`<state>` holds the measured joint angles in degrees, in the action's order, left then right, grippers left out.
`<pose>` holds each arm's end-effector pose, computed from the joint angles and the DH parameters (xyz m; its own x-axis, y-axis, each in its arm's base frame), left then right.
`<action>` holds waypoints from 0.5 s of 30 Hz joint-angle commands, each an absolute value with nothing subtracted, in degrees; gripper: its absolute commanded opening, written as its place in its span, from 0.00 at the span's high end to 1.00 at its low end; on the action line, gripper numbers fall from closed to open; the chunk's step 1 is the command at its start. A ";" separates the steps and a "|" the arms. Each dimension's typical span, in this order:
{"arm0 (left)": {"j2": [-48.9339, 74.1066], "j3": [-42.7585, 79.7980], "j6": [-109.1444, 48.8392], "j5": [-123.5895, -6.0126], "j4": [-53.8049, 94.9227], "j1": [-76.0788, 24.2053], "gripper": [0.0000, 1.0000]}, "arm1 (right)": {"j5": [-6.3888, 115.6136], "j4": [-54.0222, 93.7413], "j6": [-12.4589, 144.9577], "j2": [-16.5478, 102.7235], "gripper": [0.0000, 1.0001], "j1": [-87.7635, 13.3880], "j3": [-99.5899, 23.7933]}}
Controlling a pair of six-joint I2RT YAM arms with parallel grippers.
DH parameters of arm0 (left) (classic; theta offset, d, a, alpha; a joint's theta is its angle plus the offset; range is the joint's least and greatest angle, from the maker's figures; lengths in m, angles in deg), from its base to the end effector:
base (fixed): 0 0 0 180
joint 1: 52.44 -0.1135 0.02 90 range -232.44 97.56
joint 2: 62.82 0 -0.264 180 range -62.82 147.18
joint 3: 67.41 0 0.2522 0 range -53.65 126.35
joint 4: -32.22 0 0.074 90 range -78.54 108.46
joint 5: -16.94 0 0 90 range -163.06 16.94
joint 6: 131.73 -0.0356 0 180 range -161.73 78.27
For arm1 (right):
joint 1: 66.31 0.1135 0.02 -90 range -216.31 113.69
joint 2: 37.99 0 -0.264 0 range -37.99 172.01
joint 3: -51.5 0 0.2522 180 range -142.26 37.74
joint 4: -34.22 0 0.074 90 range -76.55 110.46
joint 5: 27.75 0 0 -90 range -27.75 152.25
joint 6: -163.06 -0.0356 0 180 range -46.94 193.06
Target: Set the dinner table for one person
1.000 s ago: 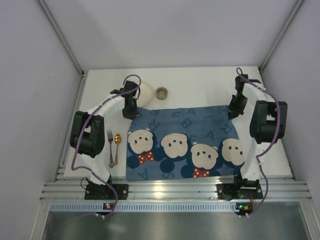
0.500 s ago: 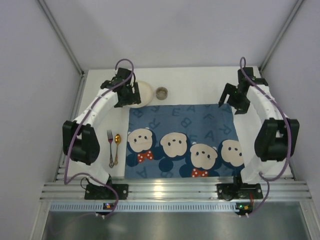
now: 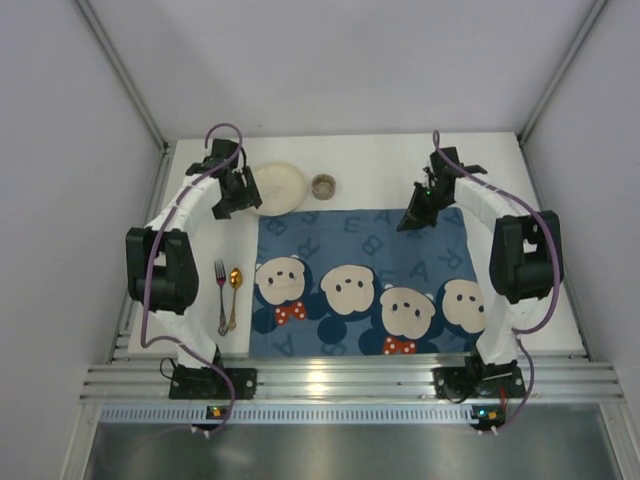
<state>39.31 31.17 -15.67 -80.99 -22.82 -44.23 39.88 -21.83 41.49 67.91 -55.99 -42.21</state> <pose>0.3809 -0.0500 0.2627 -0.7897 -0.3257 -0.5199 -0.3080 0.9434 -0.1232 0.3699 0.0811 0.2148 -0.9379 0.3213 -0.1308 0.2190 0.8407 0.4952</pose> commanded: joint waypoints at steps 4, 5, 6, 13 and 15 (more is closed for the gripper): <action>46.86 33.62 -15.19 -76.41 -16.45 -48.74 0.22 | 34.04 -18.57 39.93 72.13 1.00 -55.77 -49.97; 47.74 33.97 -14.93 -75.88 -16.09 -49.09 0.22 | 33.69 -18.57 39.76 72.66 1.00 -55.77 -51.02; 49.57 34.50 -14.66 -75.35 -16.09 -49.18 0.22 | 32.82 -18.57 39.58 73.53 1.00 -55.77 -51.47; 56.88 41.96 -12.47 -74.82 -15.30 -49.27 0.33 | 28.42 -18.57 41.60 81.35 1.00 -55.77 -56.92; 58.46 43.63 -11.24 -74.91 -14.16 -49.27 0.35 | 26.49 -18.66 41.95 83.46 1.00 -55.86 -57.45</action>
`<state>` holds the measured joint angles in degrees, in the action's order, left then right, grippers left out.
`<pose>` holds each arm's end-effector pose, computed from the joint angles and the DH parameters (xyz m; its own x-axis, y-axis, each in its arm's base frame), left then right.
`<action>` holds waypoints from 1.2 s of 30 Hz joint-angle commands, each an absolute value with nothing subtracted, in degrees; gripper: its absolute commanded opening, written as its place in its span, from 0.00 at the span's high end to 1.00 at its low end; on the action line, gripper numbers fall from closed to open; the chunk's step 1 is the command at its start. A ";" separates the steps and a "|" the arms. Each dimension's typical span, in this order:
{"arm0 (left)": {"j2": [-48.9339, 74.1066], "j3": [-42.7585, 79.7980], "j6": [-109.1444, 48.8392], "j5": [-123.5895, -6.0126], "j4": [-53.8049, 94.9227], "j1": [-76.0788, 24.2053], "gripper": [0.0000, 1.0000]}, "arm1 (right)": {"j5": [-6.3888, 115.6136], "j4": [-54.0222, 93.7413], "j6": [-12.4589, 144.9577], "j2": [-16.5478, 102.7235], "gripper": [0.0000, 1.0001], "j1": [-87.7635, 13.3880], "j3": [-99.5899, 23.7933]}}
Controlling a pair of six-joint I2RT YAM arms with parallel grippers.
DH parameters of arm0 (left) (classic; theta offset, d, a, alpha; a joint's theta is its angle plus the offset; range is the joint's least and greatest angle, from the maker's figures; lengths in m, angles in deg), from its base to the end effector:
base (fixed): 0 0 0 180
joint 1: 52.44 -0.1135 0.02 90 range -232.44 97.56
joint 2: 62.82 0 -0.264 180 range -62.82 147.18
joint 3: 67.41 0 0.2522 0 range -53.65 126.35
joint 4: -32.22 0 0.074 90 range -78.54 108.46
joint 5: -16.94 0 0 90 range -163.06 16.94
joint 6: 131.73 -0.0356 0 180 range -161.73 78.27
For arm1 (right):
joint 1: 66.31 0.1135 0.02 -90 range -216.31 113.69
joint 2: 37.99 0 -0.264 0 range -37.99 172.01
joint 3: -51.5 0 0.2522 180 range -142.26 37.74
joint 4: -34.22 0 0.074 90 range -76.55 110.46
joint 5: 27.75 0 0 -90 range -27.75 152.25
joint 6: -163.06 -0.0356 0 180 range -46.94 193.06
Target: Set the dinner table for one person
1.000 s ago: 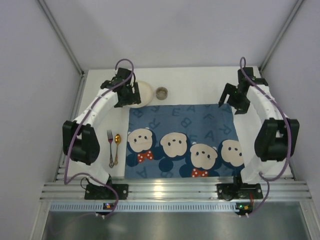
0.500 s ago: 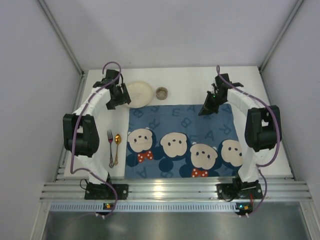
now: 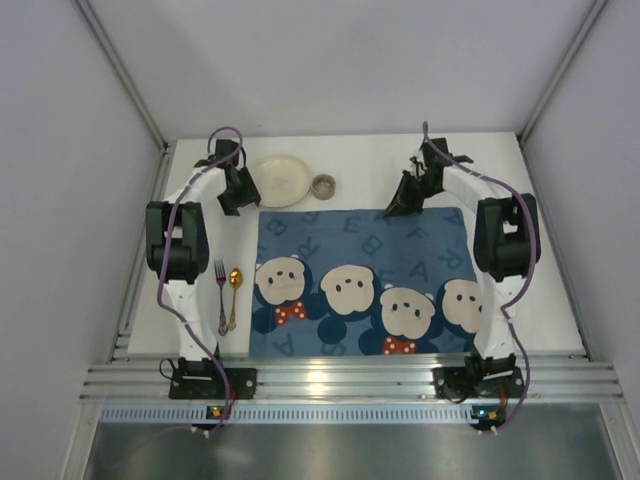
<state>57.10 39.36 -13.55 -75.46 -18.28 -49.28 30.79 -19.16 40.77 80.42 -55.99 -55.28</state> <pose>0.4453 -0.0231 0.1868 -0.8059 -0.4281 -0.4090 -0.3903 0.9036 -0.1765 0.4263 0.0965 0.2003 -0.9513 0.2899 -0.1044 0.1638 0.7628 0.6256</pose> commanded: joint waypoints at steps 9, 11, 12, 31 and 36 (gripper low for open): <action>57.78 47.96 -8.08 -73.43 -14.60 -49.27 0.46 | 22.26 -19.09 43.71 89.97 1.00 -55.86 -57.45; 56.02 46.46 -7.28 -71.24 -11.01 -49.19 0.43 | 22.18 -19.01 43.53 91.02 1.00 -55.86 -58.32; 55.23 46.02 -6.76 -70.78 -10.29 -49.18 0.41 | 22.09 -18.92 43.18 92.34 1.00 -55.86 -58.76; 69.63 60.52 -5.43 -69.81 -13.45 -49.10 0.36 | 32.36 -21.91 37.99 96.93 1.00 -58.76 -63.72; 69.46 59.99 -6.05 -70.78 -13.97 -49.18 0.37 | 33.86 -21.47 38.43 94.02 1.00 -58.84 -58.15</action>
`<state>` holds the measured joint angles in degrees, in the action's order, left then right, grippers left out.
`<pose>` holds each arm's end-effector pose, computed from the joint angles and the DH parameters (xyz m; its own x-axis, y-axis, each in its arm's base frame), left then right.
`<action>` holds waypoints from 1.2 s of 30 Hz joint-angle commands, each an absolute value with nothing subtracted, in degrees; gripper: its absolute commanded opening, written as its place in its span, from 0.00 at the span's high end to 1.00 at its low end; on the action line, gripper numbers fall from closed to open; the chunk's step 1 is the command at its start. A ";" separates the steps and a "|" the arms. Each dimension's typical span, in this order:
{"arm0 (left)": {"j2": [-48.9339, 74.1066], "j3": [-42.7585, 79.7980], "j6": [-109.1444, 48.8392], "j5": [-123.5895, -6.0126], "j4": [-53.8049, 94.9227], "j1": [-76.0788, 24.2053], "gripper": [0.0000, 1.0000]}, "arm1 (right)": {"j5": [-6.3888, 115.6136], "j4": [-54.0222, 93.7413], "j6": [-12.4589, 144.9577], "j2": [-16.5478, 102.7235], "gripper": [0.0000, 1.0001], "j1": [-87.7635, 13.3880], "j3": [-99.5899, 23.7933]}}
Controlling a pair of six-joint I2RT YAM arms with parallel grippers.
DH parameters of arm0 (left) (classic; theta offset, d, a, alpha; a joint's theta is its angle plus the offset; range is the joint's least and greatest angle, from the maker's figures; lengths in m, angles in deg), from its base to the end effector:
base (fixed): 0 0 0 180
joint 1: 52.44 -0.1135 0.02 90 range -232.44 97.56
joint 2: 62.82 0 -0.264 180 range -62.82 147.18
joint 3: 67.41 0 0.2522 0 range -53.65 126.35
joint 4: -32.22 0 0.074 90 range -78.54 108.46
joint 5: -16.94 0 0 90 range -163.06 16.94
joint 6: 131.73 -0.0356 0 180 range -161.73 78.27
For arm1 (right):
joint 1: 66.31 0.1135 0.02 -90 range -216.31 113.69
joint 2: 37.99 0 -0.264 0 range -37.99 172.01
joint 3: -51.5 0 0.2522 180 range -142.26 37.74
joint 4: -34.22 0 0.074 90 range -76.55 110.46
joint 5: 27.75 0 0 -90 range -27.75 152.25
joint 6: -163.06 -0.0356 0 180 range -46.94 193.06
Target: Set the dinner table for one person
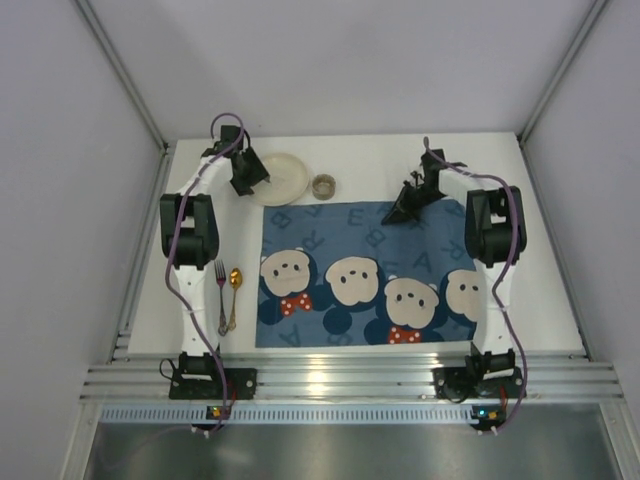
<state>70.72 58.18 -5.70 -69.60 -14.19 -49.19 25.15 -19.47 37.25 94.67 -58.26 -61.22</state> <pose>0.5145 -0.0314 0.1810 -0.7101 -0.5478 -0.4424 -0.4031 0.8314 -0.3824 0.4573 0.0864 0.1234 -0.9343 0.3392 0.1101 0.3288 0.6997 0.6343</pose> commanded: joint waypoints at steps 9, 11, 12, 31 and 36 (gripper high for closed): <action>66.30 62.10 -7.01 -72.44 -14.85 -49.18 0.37 | 30.79 -21.56 37.12 93.32 1.00 -57.18 -60.70; 64.55 62.01 -7.45 -75.32 -15.73 -49.18 0.37 | 30.52 -21.73 37.03 92.79 1.00 -56.74 -62.28; 64.01 61.75 -7.54 -76.13 -16.17 -49.18 0.37 | 30.26 -21.91 36.94 92.09 1.00 -56.39 -62.81; 63.47 49.27 -7.63 -73.42 -12.57 -50.15 0.37 | 34.83 -28.06 42.03 79.70 0.00 -56.82 -65.19; 65.58 48.92 -5.70 -71.48 -10.29 -50.15 0.45 | 35.36 -28.24 43.62 77.06 0.00 -56.82 -63.87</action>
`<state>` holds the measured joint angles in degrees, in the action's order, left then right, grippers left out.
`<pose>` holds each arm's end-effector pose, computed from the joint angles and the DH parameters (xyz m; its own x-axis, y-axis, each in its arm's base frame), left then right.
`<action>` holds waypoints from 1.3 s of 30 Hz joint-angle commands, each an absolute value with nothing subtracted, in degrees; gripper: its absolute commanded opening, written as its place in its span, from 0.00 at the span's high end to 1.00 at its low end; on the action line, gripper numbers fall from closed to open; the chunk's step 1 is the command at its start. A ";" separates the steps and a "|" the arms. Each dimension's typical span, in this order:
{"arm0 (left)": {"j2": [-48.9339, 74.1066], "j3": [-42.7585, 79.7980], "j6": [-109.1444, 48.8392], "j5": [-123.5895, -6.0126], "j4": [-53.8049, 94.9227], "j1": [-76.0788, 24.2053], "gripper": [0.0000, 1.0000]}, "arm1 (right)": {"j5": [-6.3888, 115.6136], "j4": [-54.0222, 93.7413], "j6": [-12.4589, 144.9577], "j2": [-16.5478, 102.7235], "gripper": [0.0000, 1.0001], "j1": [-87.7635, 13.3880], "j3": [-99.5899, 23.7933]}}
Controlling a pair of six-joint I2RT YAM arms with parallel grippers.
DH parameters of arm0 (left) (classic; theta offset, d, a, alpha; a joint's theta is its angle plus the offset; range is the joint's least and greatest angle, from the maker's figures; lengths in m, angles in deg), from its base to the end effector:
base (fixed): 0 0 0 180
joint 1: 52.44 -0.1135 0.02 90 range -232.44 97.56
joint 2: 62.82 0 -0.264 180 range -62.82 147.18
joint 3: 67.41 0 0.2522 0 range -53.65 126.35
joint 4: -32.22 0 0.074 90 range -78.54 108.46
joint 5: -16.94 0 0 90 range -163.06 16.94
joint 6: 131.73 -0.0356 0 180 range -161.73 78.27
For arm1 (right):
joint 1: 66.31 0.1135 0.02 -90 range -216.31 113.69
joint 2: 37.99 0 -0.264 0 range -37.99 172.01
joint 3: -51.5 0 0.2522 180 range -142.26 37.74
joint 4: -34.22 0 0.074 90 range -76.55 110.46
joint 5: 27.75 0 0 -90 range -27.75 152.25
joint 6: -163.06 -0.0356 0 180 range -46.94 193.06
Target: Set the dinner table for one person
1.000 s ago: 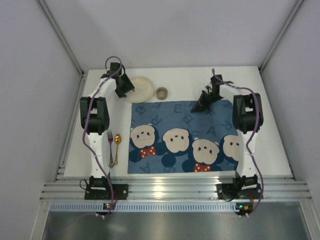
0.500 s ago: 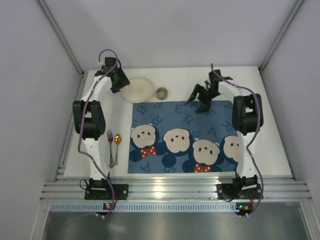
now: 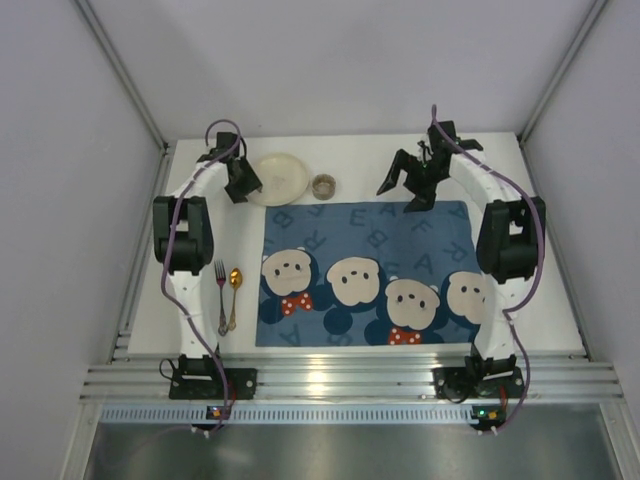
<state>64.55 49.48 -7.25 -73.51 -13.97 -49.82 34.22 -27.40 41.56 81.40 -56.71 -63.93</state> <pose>0.4880 -0.0220 0.1859 -0.7115 -0.5341 -0.4566 -0.4384 0.8452 -0.3057 0.4357 0.0907 0.2301 -0.9425 0.3083 -0.1289 0.1802 0.7938 0.5809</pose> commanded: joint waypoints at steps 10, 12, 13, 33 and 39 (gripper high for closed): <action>71.91 57.34 -4.73 -71.22 -12.56 -50.33 0.97 | 35.27 -28.59 44.06 78.29 0.00 -56.82 -65.27; 71.31 57.97 -4.91 -70.95 -12.83 -50.33 1.00 | 35.71 -28.68 44.23 78.29 0.00 -56.82 -65.10; 69.47 57.71 -4.99 -70.87 -12.40 -50.33 1.00 | 35.88 -28.76 44.41 78.20 0.00 -56.82 -64.92; 44.84 35.48 -14.74 -46.89 -5.45 -33.64 1.00 | 41.33 -30.17 44.24 74.69 0.00 -61.56 -64.31; 48.18 34.16 -18.35 -48.71 -9.31 -22.48 1.00 | 42.65 -30.26 44.67 69.59 0.00 -64.99 -59.13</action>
